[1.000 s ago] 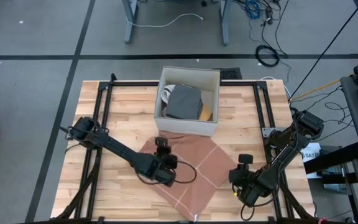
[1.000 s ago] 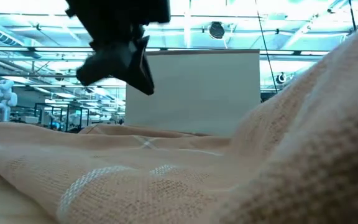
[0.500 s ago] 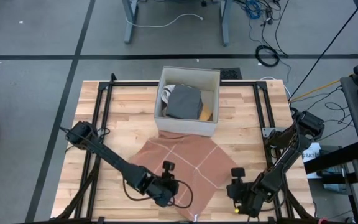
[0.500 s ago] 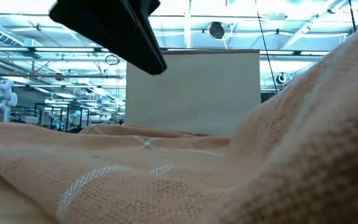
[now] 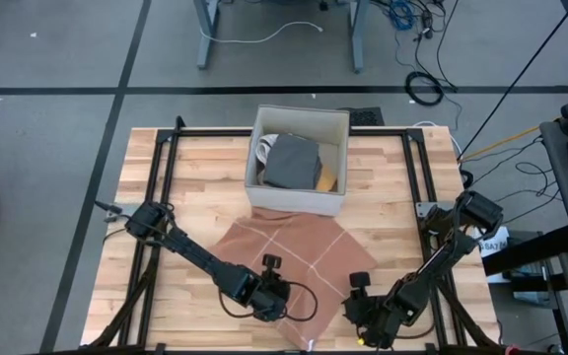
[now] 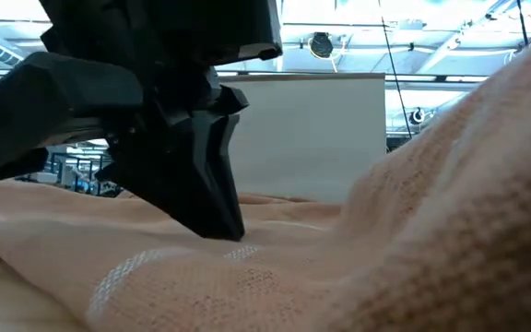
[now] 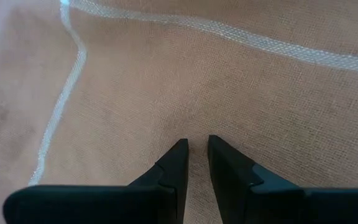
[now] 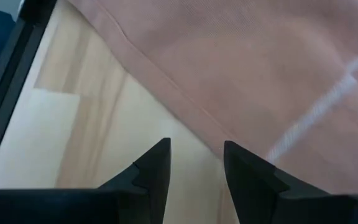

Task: Fold towel
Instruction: Fold the brown towel with white checkered lines

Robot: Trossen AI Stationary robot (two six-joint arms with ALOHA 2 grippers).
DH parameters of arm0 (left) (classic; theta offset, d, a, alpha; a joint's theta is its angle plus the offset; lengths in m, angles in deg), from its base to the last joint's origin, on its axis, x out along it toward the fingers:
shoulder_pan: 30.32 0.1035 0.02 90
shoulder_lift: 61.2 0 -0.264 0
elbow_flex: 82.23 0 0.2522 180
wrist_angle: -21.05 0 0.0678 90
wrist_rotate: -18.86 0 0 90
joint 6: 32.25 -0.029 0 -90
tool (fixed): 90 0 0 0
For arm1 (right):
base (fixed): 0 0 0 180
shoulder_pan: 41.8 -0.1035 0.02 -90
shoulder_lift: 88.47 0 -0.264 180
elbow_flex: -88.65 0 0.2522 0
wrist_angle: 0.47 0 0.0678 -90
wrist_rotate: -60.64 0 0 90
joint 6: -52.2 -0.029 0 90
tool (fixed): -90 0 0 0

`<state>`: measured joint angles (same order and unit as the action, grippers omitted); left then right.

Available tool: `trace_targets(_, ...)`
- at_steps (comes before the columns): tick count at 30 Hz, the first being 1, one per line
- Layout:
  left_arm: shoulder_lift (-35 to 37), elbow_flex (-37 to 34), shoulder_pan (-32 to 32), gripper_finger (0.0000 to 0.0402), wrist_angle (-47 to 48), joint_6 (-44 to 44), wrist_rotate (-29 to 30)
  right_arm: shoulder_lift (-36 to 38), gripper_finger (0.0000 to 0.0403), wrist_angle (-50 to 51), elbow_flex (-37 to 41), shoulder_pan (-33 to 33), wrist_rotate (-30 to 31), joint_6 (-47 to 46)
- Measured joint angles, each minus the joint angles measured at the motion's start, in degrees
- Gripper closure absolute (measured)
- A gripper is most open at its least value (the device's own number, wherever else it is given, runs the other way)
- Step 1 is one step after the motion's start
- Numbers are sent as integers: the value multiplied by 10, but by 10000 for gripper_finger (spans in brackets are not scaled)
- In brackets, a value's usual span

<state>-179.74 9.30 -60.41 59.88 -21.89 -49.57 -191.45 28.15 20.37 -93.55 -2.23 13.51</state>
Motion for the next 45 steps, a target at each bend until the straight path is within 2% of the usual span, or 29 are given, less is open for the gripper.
trace_targets(8, -8, 1, 11, 330, 4, 3, 4, -24, 268, -65, 0, 19, 0, 63)
trace_targets(12, -8, 1, 16, 330, 5, 3, 4, -24, 268, -29, 0, 29, 0, 63)
trace_targets(17, -9, 1, 18, 330, 4, 2, 6, -24, 268, 28, -2, 40, -3, 17)
trace_targets(24, -10, 1, 19, 330, -3, 1, 8, -12, 268, 115, -4, 41, -59, -39)
trace_targets(27, -10, 1, 19, 330, -4, 1, 9, 6, 268, 122, 0, 38, -71, -51)
trace_targets(30, -10, 0, 19, 330, -4, 1, 12, 26, 268, 74, 3, 36, -83, -26)
trace_targets(37, -10, 0, 27, 330, -3, 1, 15, 20, 268, -175, 0, 36, -71, 106)
trace_targets(45, -10, 0, 29, 330, -3, 0, 20, -30, 268, -207, 0, 37, -82, 96)
